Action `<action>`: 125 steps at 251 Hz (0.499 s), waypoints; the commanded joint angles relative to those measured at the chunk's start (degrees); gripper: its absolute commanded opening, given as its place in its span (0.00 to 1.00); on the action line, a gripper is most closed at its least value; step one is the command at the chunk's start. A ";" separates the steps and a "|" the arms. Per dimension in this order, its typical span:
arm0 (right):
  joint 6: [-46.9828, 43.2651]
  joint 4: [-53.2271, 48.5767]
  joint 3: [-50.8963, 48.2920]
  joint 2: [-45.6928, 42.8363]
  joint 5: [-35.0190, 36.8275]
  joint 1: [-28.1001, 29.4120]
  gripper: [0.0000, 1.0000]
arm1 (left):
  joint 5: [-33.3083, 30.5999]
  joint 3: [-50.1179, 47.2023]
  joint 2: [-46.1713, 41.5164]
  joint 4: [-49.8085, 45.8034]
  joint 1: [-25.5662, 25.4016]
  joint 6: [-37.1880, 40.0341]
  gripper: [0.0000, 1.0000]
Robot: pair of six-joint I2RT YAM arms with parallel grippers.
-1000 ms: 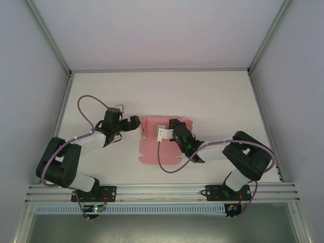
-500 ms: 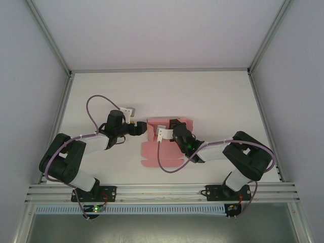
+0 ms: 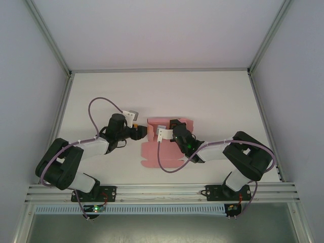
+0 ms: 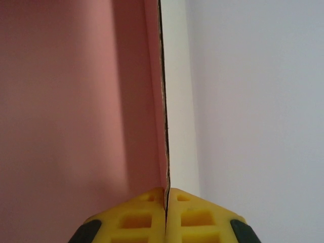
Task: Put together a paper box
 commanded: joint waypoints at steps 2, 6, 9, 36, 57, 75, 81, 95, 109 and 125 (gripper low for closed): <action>0.96 -3.71 0.45 -0.68 0.86 1.01 0.00 | 5.11 0.24 0.09 2.14 -1.19 1.20 0.65; 0.94 -3.69 0.37 -0.44 1.01 1.00 0.00 | 5.38 0.07 -0.08 2.21 -1.27 1.13 0.65; 0.94 -3.69 0.37 -0.52 1.05 0.95 0.00 | 5.50 -0.05 -0.26 2.18 -1.34 1.21 0.65; 0.79 -3.59 0.07 -1.03 1.24 1.03 0.00 | 4.05 -2.79 -3.19 1.70 -1.82 1.94 0.70; 0.92 -3.59 0.01 -1.79 0.65 1.02 0.00 | 1.90 -4.12 -4.86 1.43 -1.82 1.57 0.72; 1.12 -3.69 0.01 -2.26 0.21 0.98 0.00 | 2.29 -4.29 -5.41 1.12 -1.92 1.21 0.72; 1.12 -3.82 -0.03 -2.37 0.22 1.05 0.00 | 2.45 -4.64 -5.50 1.74 -2.00 1.06 0.71; 1.04 -3.84 -0.15 -2.60 0.19 1.09 0.00 | 2.72 -5.33 -5.30 3.79 -2.06 1.33 0.72; 1.07 -3.77 -0.29 -2.90 0.10 1.19 0.00 | 1.93 -4.66 -4.99 3.48 -2.10 1.85 0.72; 1.11 -3.84 -0.41 -3.13 -0.22 1.36 0.00 | 1.02 -2.77 -3.83 1.65 -2.09 2.65 0.70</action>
